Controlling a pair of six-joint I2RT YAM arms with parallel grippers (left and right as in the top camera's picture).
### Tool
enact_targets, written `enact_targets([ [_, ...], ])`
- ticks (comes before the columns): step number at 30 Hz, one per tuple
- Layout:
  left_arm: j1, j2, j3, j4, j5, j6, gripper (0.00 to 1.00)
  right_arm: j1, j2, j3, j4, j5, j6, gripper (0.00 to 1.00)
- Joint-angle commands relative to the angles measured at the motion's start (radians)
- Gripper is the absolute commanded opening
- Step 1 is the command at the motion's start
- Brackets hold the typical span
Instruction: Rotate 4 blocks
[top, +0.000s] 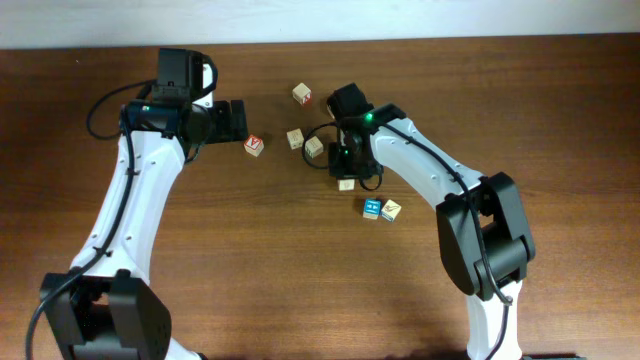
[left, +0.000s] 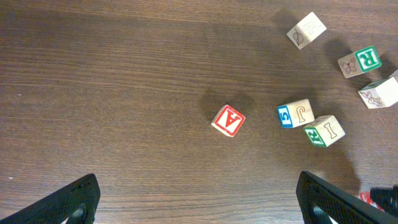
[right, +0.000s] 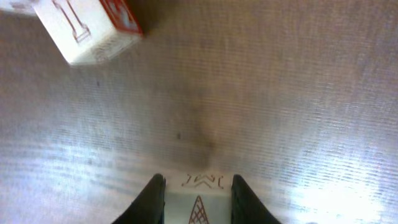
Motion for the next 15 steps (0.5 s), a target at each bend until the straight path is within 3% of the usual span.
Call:
enact_targets([
  [1,-0.003,0.003,0.016,0.000,-0.006,-0.012,0.99,0.027,-0.023,-0.073,-0.021,0.040,0.109,0.22],
  [3,-0.003,0.003,0.016,0.000,-0.006,-0.012,0.99,0.026,-0.023,-0.104,0.013,0.074,0.109,0.24],
  [4,-0.003,0.003,0.016,-0.001,-0.006,-0.012,0.99,0.026,-0.023,-0.104,0.001,0.065,0.109,0.39],
  [5,-0.003,0.003,0.016,0.000,-0.006,-0.013,0.99,0.026,-0.023,-0.103,-0.019,0.025,0.109,0.42],
  [9,-0.003,0.003,0.016,0.000,-0.006,-0.013,0.99,0.024,-0.025,0.001,-0.107,0.040,0.097,0.43],
  [11,-0.003,0.003,0.016,-0.001,-0.006,-0.013,0.99,0.024,-0.025,0.004,0.053,0.066,0.030,0.46],
  [13,-0.003,0.003,0.016,-0.001,-0.006,-0.013,0.99,0.026,-0.013,0.003,0.322,0.066,-0.056,0.61],
  [15,-0.003,0.003,0.016,-0.001,-0.006,-0.012,0.99,0.026,0.050,0.003,0.439,0.057,-0.198,0.71],
])
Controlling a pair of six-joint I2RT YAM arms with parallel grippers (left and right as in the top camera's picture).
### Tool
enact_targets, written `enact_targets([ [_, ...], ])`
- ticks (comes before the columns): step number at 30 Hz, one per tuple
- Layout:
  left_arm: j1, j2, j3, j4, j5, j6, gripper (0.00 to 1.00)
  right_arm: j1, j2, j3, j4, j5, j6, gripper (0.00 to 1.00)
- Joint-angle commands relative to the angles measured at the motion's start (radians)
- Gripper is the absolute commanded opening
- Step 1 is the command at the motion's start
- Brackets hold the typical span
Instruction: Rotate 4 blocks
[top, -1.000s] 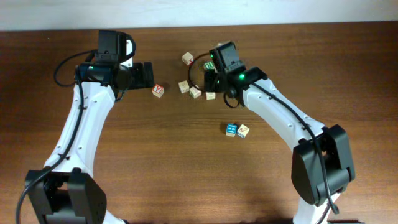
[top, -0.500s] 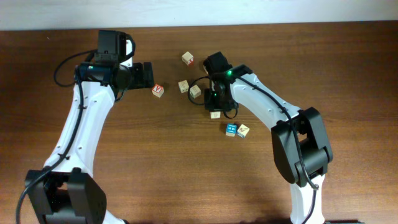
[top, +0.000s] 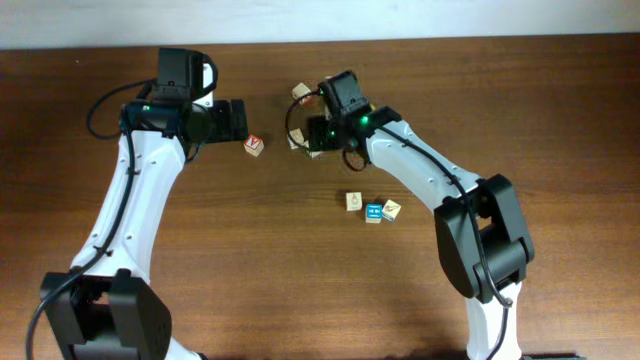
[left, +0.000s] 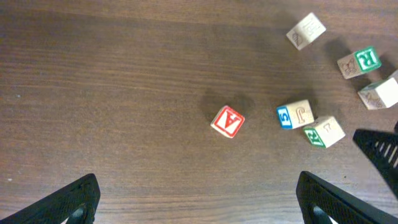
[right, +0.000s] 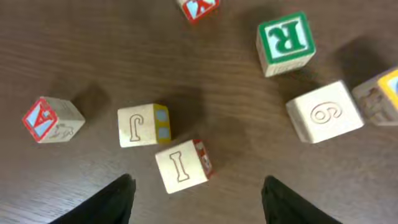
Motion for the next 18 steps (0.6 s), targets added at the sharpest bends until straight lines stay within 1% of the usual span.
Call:
enact_targets([
  [1,-0.003,0.002,0.015,-0.003,-0.006,-0.012,0.99,0.006,0.093,0.010,0.052,-0.019,-0.160,0.73],
  [2,-0.003,0.002,0.015,-0.003,-0.006,-0.013,0.99,0.006,0.115,0.010,0.063,-0.030,-0.184,0.73],
  [4,-0.003,0.002,0.015,-0.003,-0.006,-0.013,0.99,0.006,0.148,0.010,0.098,-0.053,-0.184,0.72],
  [5,-0.002,0.002,0.015,-0.003,-0.006,-0.013,0.99,0.005,0.148,0.010,0.101,-0.052,-0.184,0.68],
  [6,-0.003,0.002,0.015,-0.003,-0.006,-0.012,0.99,0.005,0.148,0.010,0.101,-0.052,-0.183,0.50],
  [8,-0.003,0.002,0.015,-0.003,-0.006,-0.012,0.99,0.005,0.143,0.013,0.084,-0.052,-0.133,0.33],
  [10,-0.003,0.002,0.015,-0.003,-0.006,-0.012,0.99,0.005,0.068,0.018,0.004,-0.099,-0.034,0.32],
  [11,-0.003,0.002,0.015,-0.003,-0.006,-0.012,0.99,0.006,0.014,0.018,-0.070,-0.098,0.047,0.31],
  [13,-0.002,0.002,0.015,-0.003,-0.006,-0.013,0.99,0.006,-0.026,0.017,-0.302,-0.195,0.125,0.31],
  [14,-0.003,0.002,0.015,-0.003,-0.006,-0.013,0.99,0.010,-0.023,0.015,-0.400,-0.194,0.125,0.31],
  [15,-0.002,0.002,0.015,-0.003,-0.006,-0.013,0.99,0.033,-0.021,-0.017,-0.432,-0.175,0.126,0.31],
  [18,-0.003,0.002,0.015,-0.003,-0.006,-0.012,0.99,0.111,-0.020,-0.065,-0.421,-0.047,0.206,0.31],
])
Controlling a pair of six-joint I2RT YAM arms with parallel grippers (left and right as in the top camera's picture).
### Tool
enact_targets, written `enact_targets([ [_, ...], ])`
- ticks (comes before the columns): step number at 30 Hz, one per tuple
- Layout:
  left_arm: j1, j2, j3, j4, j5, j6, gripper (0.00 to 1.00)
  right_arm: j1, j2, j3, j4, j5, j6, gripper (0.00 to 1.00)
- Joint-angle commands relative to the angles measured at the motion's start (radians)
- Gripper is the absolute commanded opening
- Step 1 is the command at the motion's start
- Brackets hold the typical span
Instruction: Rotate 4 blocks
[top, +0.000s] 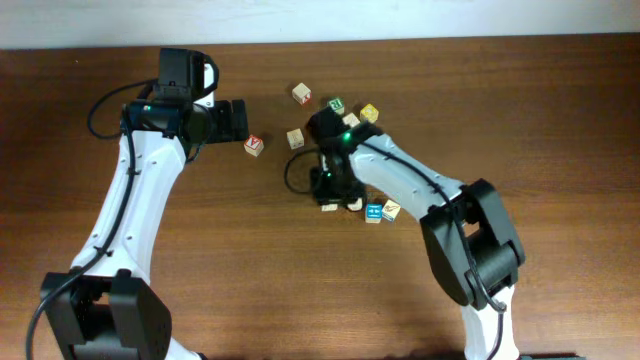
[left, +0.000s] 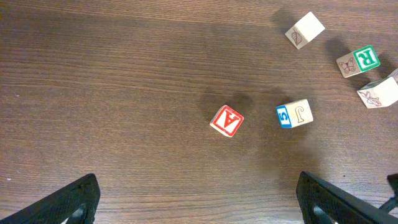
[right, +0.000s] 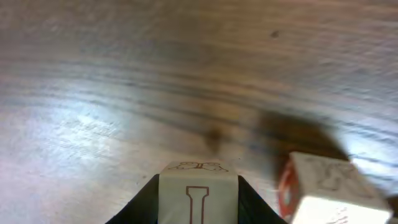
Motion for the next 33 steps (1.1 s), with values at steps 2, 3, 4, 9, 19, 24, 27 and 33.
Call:
enact_targets([
  [2,0.000,0.002,0.014,-0.001,-0.006,-0.013,0.99,0.051,-0.014,-0.009,0.001,0.165,0.076,0.32],
  [3,0.000,0.002,0.014,-0.001,-0.006,-0.012,0.99,0.051,-0.014,-0.009,0.002,0.173,0.077,0.32],
  [4,-0.001,0.002,0.014,-0.001,-0.006,-0.012,0.99,0.051,-0.014,-0.009,0.002,0.187,0.077,0.32],
  [9,0.000,0.002,0.014,-0.001,-0.006,-0.012,0.99,0.051,-0.014,-0.008,-0.026,0.189,0.102,0.48],
  [19,0.000,0.002,0.014,-0.001,-0.006,-0.012,0.99,-0.110,-0.306,-0.302,0.177,0.197,0.028,0.32],
  [24,0.000,0.002,0.014,-0.001,-0.006,-0.013,0.99,-0.139,-0.221,-0.364,0.296,0.218,0.035,0.22],
  [27,0.000,0.002,0.014,-0.001,-0.006,-0.013,0.99,-0.136,-0.214,-0.364,0.277,0.094,0.022,0.22],
  [33,0.000,0.002,0.014,-0.001,-0.006,-0.013,0.99,-0.095,-0.214,-0.364,0.261,0.000,0.128,0.21],
])
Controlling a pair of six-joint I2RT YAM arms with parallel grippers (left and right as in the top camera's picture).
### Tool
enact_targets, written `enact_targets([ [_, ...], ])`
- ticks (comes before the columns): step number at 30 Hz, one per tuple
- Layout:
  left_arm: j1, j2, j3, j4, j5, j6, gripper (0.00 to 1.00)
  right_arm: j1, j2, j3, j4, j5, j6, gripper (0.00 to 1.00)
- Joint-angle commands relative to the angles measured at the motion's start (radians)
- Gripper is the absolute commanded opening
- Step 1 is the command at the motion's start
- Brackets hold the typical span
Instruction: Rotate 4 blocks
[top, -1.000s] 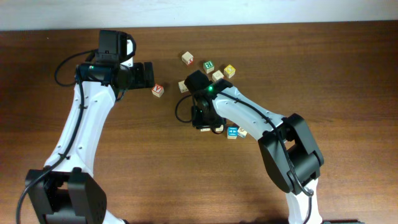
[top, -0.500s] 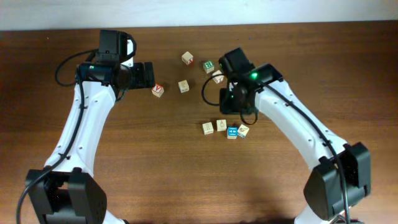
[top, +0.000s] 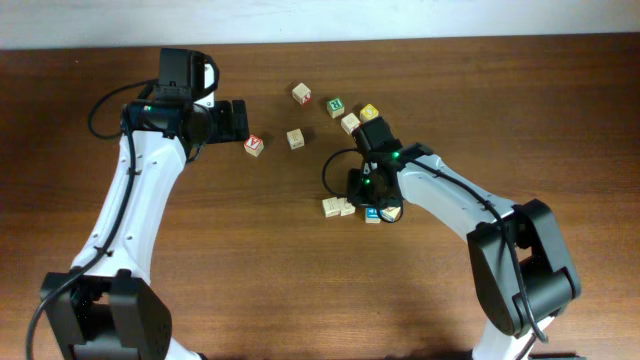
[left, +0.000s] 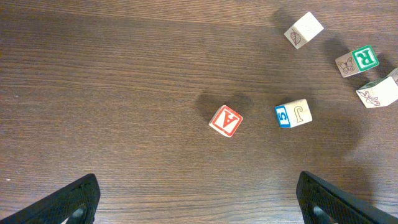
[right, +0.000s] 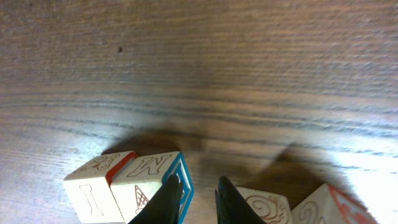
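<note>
Wooden letter blocks lie on the brown table. Near my right gripper (top: 367, 195) stand the I block (right: 93, 193), the M block (right: 146, 180) with a blue side, a swirl block (right: 267, 205) and a red-edged block (right: 329, 205). The right gripper (right: 199, 183) is low between the M and swirl blocks. Its jaws are a narrow gap apart with only bare wood between them, and the left finger (right: 171, 196) is against the M block. My left gripper (left: 198, 186) hangs wide open and holds nothing, high above the red A block (left: 226, 120) and the J block (left: 293, 113).
At the back lie a leaf block (left: 304, 28), a green R block (left: 357, 61) and a pale block (left: 376, 92). A yellow block (top: 369, 112) is beside them. The left arm (top: 150, 190) reaches along the table's left side.
The right gripper has let go of the I block, which now stands against the M block. It has moved right, and its jaws are narrower than a block. The left arm is unchanged.
My right gripper was shut on the M block, low at the table. Then it hung open over the J and I blocks at the back, the M block left near the front pair. Then it held the I block beside the M block, where that block now stands.
</note>
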Motion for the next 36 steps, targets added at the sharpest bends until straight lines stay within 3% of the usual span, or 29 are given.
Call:
enact_targets([
  [1,0.002,0.002,0.014,-0.001,-0.006,-0.012,0.99,0.045,0.011,-0.006,-0.001,-0.028,0.098,0.21],
  [6,0.002,0.002,0.014,-0.001,-0.006,-0.012,0.99,0.105,0.011,-0.006,0.003,-0.088,0.132,0.18],
  [9,0.002,0.002,0.014,-0.001,-0.006,-0.013,0.99,0.097,0.010,0.014,-0.002,-0.042,0.097,0.25],
  [14,0.002,0.002,0.014,-0.001,-0.006,-0.012,0.99,0.109,0.015,0.018,-0.044,-0.015,0.125,0.24],
  [23,0.002,0.002,0.014,-0.001,-0.006,-0.013,0.99,0.139,0.043,0.018,0.089,-0.016,0.105,0.24],
  [27,0.002,0.002,0.014,-0.001,-0.006,-0.013,0.99,0.146,0.012,0.163,-0.093,-0.020,0.040,0.24],
  [28,0.002,0.002,0.014,-0.001,-0.006,-0.013,0.99,0.166,0.012,0.163,-0.113,-0.025,0.041,0.23],
  [31,0.002,0.002,0.014,-0.001,-0.006,-0.013,0.99,0.259,0.017,0.146,-0.140,0.016,0.079,0.04],
  [36,0.002,0.002,0.014,-0.001,-0.006,-0.012,0.99,0.283,0.067,0.094,-0.058,0.055,0.124,0.04],
])
